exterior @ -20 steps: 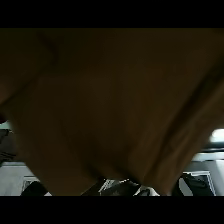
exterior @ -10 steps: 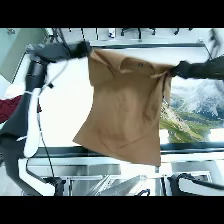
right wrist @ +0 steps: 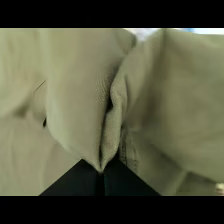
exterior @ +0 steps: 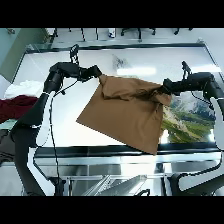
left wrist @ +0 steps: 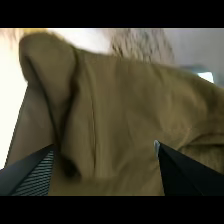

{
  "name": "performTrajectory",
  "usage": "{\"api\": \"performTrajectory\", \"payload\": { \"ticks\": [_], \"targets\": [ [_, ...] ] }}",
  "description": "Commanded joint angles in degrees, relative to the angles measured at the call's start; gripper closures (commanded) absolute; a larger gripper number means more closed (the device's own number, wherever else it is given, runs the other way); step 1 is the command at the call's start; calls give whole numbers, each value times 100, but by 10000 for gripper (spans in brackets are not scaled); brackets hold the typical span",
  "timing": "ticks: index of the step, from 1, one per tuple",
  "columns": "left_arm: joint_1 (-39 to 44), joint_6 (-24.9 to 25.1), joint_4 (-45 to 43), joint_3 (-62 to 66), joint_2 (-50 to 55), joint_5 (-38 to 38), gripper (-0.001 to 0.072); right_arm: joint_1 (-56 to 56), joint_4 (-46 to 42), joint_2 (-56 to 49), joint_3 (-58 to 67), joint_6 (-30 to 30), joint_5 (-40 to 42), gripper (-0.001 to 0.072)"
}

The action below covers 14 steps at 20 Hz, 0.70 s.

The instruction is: Fold the shirts.

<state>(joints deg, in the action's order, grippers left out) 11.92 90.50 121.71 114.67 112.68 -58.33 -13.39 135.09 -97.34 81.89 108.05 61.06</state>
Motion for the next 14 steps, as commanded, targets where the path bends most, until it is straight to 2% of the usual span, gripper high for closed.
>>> {"api": "performTrajectory", "payload": {
  "ticks": [1, 3, 5, 10, 14],
  "targets": [
    [-343, -511, -4, 306, -76, -2236, 2, -295, -50, -90, 48, 24, -46, 691],
    [-428, -623, -31, -424, -564, -2986, 2, -544, -50, -90, 48, 28, 50, 691],
    [-304, -623, -48, -1644, -1270, -2909, 2, -702, -44, -90, 48, 170, 216, 691],
    [686, -804, 114, -4937, -2861, -1062, 3, -776, -42, -90, 48, 221, 273, 691],
    [1403, -789, 1071, -6371, -3235, 758, 3, -774, -26, -90, 48, 219, 319, 691]
  ]
}}
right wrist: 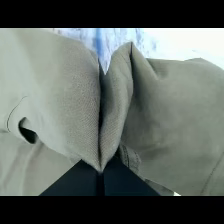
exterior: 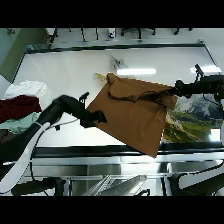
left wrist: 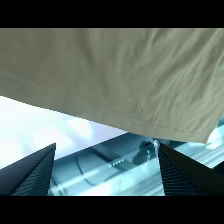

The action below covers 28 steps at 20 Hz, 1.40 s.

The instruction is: Fold the shirts.

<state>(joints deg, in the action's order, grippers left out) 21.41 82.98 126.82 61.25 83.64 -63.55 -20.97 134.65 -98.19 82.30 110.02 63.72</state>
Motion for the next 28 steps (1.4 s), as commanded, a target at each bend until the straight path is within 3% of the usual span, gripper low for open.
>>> {"api": "performTrajectory", "payload": {
  "ticks": [1, 6, 12, 15, 16, 18, 19, 21, 23, 28],
  "targets": [
    [588, -37, 619, -1158, -326, 1532, 3, -15, 17, -4, 7, 22, 103, 691],
    [907, -55, 675, -1255, -299, 2138, 3, -13, 17, -4, 7, 61, 232, 691],
    [920, -63, 697, -1255, 107, 1659, 3, -13, 17, -4, 7, 63, 225, 691],
    [1001, -96, 778, -1252, 103, 2240, 8, -13, 17, -4, 7, 63, 199, 691],
    [1005, -98, 798, -1255, 103, 2455, 119, -13, 20, -4, 7, 63, 201, 691],
    [997, -96, 809, -1255, 103, 2946, 527, -13, 17, -4, 7, 61, 203, 691],
    [968, -90, 772, -1255, 103, 3233, 691, -13, 15, -4, 7, 61, 216, 691],
    [820, -66, 772, -1246, 103, 3630, 693, -13, 9, -4, 2, 57, 374, 691],
    [369, 179, 721, -1067, 101, 3495, 693, -13, -15, 7, -4, -79, 782, 691],
    [-1499, 212, -767, 90, 103, 1617, 694, 87, -201, 927, -1318, -358, 1403, 692]
  ]
}}
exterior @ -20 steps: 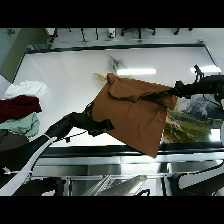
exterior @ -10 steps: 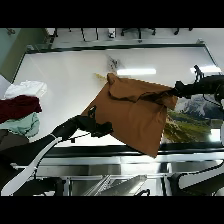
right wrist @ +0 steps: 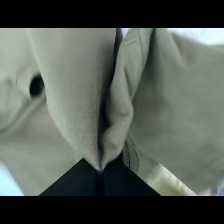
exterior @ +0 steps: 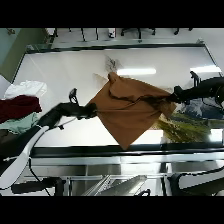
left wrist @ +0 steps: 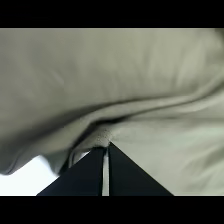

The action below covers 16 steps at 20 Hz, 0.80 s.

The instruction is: Fold the shirts.

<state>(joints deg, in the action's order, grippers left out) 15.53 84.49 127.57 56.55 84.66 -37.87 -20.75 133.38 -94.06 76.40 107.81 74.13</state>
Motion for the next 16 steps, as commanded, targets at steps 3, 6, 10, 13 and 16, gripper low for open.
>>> {"api": "performTrajectory", "payload": {
  "ticks": [3, 6, 10, 13, 16],
  "targets": [
    [-1799, 131, -1547, 1038, 2, -1626, 694, 313, -70, 1794, -2350, -387, 254, 691],
    [-2225, 597, -1486, 1436, 286, -1891, 693, 590, 136, 2638, -3493, -920, -365, 690],
    [-1904, 704, -1502, 2208, 1161, -2291, 693, 1095, 533, 2446, -3794, -970, -1211, 690],
    [-1685, 704, -1504, 2868, 1650, -2643, 685, 1069, 531, 2223, -3633, -938, -1606, 690],
    [-1617, 664, -1497, 3447, 1851, -3287, 18, 752, 520, 2221, -3333, -748, -1495, 408]
  ]
}}
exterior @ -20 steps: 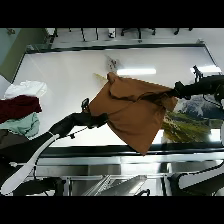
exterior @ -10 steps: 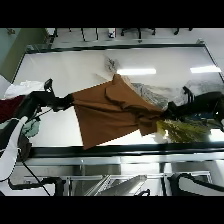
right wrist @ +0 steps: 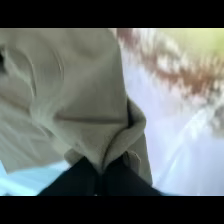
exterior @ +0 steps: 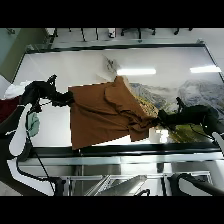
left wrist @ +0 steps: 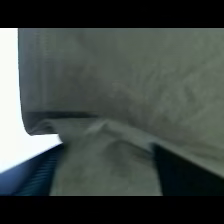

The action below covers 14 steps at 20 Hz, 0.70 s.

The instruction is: Fold the shirts.

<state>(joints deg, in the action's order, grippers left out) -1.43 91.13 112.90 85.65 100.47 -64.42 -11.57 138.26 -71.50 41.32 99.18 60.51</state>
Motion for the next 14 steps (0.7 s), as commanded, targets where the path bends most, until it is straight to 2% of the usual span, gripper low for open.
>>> {"api": "performTrajectory", "payload": {
  "ticks": [1, 2, 4, 6, 8, 11, 14],
  "targets": [
    [72, 0, -42, 708, 280, -949, 18, -304, -2, -24, 291, 157, 9, 188],
    [46, 2, -42, 846, 267, -1248, 19, -472, -109, -4, 437, 157, 210, 126],
    [-31, 4, -83, 881, 114, -1740, 20, -835, -304, 103, 640, 157, 570, 126],
    [-107, 4, -118, 326, -328, -1880, 20, -1119, -691, 341, 627, 208, 927, 127],
    [-186, 35, -337, -756, -1012, -1735, 20, -1102, -1152, 697, 264, 195, 1202, 130],
    [-374, 37, -289, -2747, -2124, -1121, 20, -894, -763, 1423, -938, 197, 1093, 133],
    [-498, 42, -173, -4214, -2881, -448, 20, -732, -730, 1735, -1576, 199, 758, 134]
  ]
}}
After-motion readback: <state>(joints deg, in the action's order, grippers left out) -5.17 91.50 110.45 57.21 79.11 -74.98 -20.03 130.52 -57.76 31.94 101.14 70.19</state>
